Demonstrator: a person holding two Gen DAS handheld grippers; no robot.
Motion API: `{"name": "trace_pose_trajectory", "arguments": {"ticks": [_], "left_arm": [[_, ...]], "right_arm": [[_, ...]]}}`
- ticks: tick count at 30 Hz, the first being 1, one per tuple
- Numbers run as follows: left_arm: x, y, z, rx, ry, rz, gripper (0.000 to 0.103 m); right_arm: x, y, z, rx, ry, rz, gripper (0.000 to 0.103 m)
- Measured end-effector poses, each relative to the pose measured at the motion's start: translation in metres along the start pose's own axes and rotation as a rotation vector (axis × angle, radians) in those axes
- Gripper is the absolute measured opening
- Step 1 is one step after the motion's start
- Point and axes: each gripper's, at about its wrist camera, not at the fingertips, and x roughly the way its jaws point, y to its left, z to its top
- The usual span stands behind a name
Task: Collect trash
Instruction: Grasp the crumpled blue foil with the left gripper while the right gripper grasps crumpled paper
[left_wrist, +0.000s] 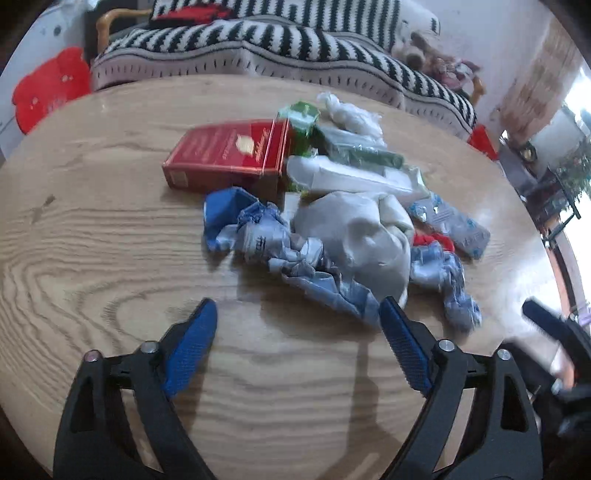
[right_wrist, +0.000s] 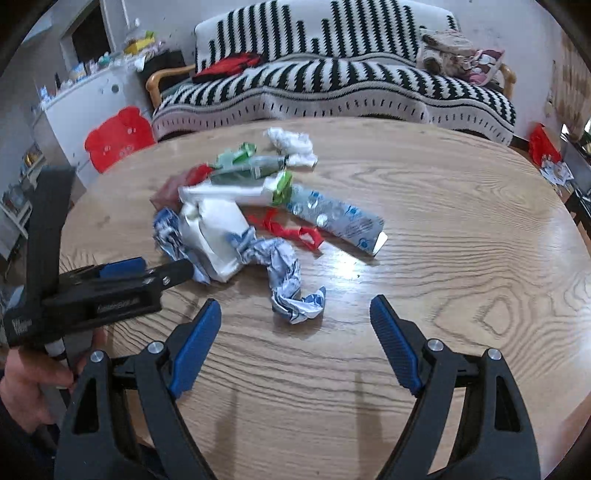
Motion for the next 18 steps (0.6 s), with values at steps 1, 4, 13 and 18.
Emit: {"name": "trace_pose_trajectory", "arguments": {"ticks": [1,4,13,18], "left_arm": [[0.003,-0.002,0.004,0.006,-0.013,0.011,0.089],[0.011,-0.001,0.01,0.006,-0.004,0.014,0.092],[0.002,0.032,0.005,0.033,-0.013,0.073,0.092],[0.0,0.034,0.004,0.015,-0.035,0.061,0.083]], "right_arm": [[0.006,0.001,0.001,-0.013,0.009,-0.004,0.08],[0.019,0.002,0.002,-0.023,0.033,-0.006,0.08],[0.041,0.006,0.01,-0.042,0.062,-0.022,0.08],[0.056,0.006,0.013,-0.018,0.094,-0.022,0.074]]}}
